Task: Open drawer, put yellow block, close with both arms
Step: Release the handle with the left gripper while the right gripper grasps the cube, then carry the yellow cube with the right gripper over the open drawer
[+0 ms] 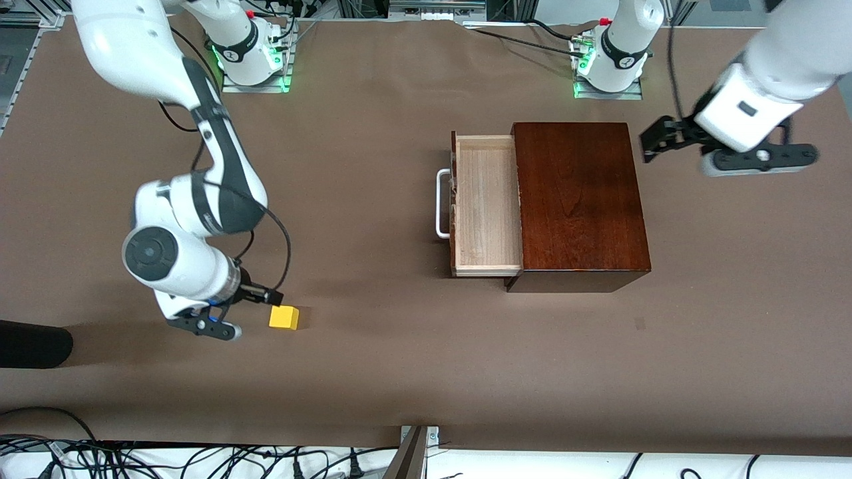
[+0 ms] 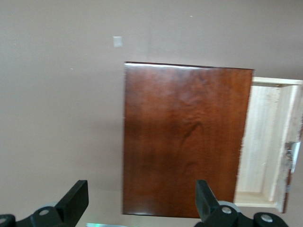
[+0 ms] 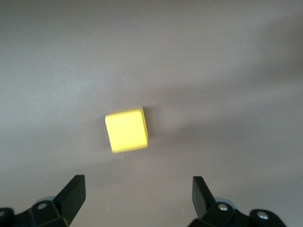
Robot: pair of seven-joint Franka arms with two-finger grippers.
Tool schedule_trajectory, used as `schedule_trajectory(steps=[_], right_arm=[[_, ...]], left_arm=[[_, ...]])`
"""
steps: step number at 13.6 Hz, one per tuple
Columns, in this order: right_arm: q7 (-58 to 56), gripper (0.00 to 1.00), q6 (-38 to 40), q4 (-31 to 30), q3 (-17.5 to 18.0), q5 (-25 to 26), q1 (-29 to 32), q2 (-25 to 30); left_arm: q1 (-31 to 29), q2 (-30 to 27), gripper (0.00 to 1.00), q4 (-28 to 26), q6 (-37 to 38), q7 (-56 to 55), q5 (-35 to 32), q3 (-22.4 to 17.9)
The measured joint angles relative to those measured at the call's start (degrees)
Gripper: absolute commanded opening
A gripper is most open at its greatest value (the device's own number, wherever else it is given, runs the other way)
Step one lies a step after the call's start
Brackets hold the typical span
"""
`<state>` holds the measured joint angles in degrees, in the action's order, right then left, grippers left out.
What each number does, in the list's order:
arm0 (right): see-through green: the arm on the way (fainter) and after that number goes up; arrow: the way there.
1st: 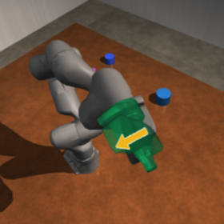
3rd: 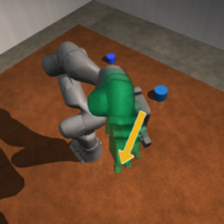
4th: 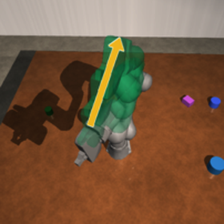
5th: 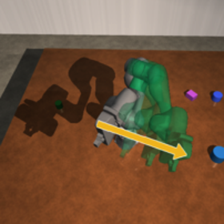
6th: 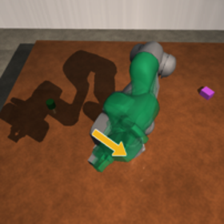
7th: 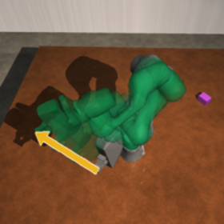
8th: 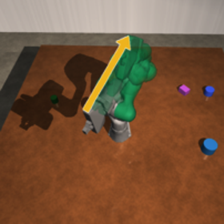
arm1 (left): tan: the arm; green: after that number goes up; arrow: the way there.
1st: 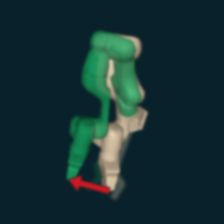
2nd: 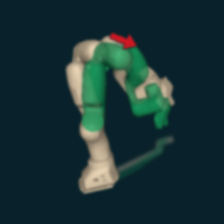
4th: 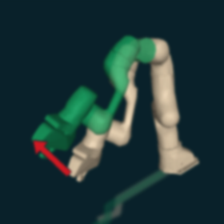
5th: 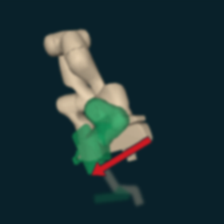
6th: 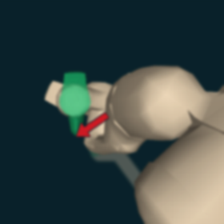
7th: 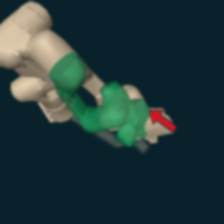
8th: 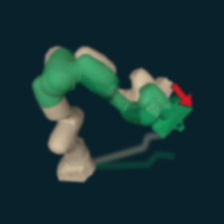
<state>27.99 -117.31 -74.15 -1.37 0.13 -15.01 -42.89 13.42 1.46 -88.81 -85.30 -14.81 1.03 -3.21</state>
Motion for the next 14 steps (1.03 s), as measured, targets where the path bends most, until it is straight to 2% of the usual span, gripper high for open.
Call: schedule_trajectory(steps=[2, 8, 9, 10, 12, 14], right_arm=[[0.0, 1.0, -4.7, 0.05, 0.05, 0.0, -0.22, -3.52], [0.0, 1.0, -12.92, 0.2, 0.07, 0.02, -0.67, -8.43], [-0.01, 0.84, -13.85, 0.2, 0.07, 0.02, -0.68, -9.06], [-0.16, 0.43, -14.35, 0.2, 0.07, 0.04, -0.7, -9.57], [-2.52, 0.02, -14.78, 0.26, 0.06, 0.07, -0.7, -10.1], [-4.59, 0.0, -14.79, 0.68, 0.05, 0.07, -0.7, -10.1]], left_arm=[[-0.17, -1.33, 1.0, -2.04, -0.01, 1.71, 0.01, -2.23], [-1.58, -1.83, 1.0, -3.54, -0.38, 2.02, 0.01, -2.53], [-1.85, -1.86, 1.0, -3.52, -1.12, 2.74, 0.01, -2.54], [-1.97, -1.94, 1.0, -3.46, -1.71, 3.04, 0.01, -2.54], [-2.56, -2.13, 1.0, -3.28, -2.17, 4.08, 0.01, -2.55], [-3.93, -2.16, 1.0, -2.03, -2.71, 5.0, 0.01, -2.63]])
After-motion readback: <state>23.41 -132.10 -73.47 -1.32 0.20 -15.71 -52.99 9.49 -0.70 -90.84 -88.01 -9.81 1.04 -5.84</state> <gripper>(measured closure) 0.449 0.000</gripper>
